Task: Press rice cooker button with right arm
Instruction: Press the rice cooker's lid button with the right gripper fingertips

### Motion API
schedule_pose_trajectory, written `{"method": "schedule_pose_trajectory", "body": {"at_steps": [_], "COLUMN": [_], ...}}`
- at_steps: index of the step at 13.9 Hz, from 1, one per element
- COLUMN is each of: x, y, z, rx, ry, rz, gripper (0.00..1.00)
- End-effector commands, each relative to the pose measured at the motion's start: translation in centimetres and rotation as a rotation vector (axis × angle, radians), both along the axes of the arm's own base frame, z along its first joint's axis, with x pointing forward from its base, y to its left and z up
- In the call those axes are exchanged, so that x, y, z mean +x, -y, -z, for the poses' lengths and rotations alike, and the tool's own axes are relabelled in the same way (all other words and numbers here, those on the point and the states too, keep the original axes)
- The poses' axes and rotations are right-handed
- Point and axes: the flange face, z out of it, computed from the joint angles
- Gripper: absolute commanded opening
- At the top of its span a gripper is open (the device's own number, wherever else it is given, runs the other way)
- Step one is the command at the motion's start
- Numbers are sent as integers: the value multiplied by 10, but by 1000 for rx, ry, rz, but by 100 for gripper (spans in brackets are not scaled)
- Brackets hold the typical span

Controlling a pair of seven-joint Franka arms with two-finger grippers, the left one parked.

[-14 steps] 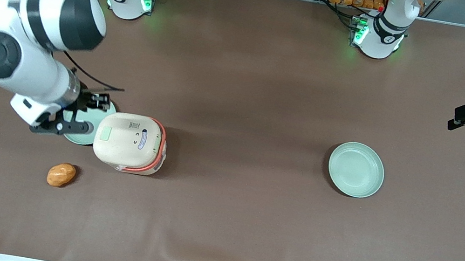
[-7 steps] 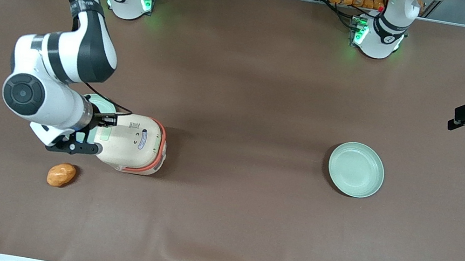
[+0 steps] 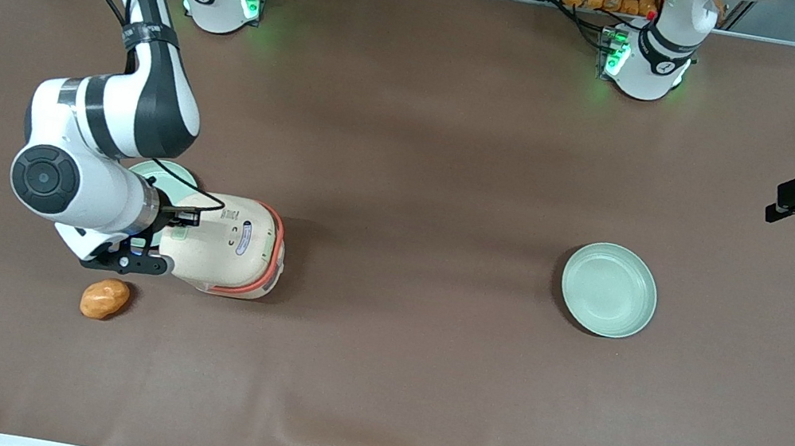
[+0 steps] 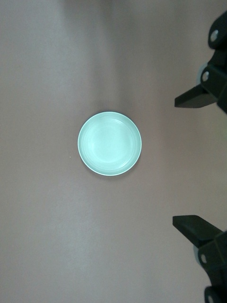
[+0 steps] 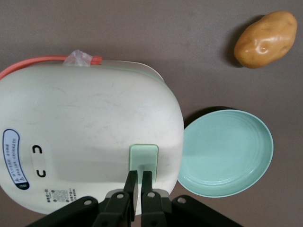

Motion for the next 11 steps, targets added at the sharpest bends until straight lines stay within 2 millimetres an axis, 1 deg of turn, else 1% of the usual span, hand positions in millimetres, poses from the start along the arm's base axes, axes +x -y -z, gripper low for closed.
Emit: {"method": "schedule_pose_trajectory", "body": {"at_steps": [1, 6, 7, 11], "x": [2, 3, 4, 7], "y": [0, 1, 1, 0], "z": [-1, 9, 16, 25], "rx": [15, 12, 10, 11], "ry": [1, -8, -15, -11], "rz": [20, 22, 22, 21], "gripper": [8, 8, 7, 5]}}
